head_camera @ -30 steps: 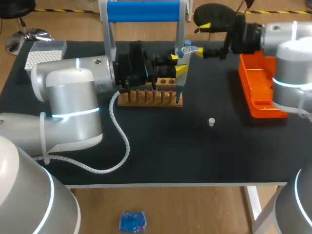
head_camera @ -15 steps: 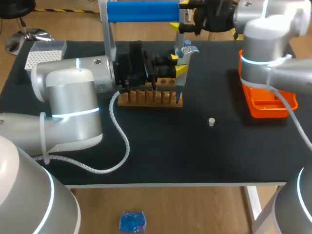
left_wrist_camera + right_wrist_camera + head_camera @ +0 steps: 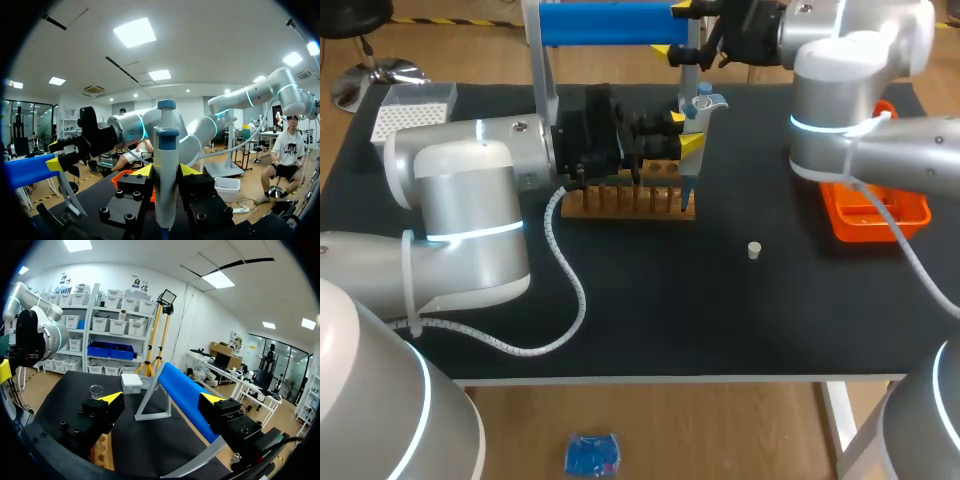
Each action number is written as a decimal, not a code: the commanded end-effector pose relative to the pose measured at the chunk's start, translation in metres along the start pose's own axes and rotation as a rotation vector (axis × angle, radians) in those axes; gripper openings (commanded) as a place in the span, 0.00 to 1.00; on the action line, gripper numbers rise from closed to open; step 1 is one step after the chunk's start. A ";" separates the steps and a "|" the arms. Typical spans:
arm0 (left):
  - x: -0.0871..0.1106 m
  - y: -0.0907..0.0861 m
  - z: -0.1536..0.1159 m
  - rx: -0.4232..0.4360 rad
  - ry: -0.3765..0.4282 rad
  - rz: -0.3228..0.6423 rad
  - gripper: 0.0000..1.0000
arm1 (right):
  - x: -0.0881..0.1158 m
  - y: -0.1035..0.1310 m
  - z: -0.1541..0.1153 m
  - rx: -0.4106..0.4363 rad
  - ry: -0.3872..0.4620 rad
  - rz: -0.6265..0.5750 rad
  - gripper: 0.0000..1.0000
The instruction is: Invert the test tube, pick up the pipette, mount the tip to pipette, aspirate from beaker and dispense into the tube, eject the tip, return the pipette, and cap with the stopper.
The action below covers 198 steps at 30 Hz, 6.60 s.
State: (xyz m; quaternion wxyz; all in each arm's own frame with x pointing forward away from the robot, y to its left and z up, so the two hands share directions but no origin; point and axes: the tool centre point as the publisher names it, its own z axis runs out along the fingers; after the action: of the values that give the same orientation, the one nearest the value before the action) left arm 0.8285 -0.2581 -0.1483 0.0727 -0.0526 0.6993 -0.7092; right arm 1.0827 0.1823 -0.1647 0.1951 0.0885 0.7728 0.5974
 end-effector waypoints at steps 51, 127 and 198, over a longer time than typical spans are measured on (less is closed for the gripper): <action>-0.173 -0.038 -0.162 -0.281 -0.381 -0.039 0.00 | 0.007 -0.006 -0.015 -0.011 0.012 -0.006 1.00; -0.324 0.029 -0.149 -0.413 -0.919 -0.203 0.00 | 0.007 -0.006 -0.015 -0.011 0.012 -0.006 1.00; -0.362 0.050 -0.157 -0.444 -1.133 -0.259 0.00 | 0.007 -0.006 -0.015 -0.011 0.012 -0.006 1.00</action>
State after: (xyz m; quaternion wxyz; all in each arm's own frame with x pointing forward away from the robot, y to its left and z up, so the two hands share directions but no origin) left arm 1.1544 -0.0373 -0.1894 0.3308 -0.5170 0.6719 -0.4145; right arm 1.0708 0.1707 -0.1684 0.1926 0.0819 0.7707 0.6018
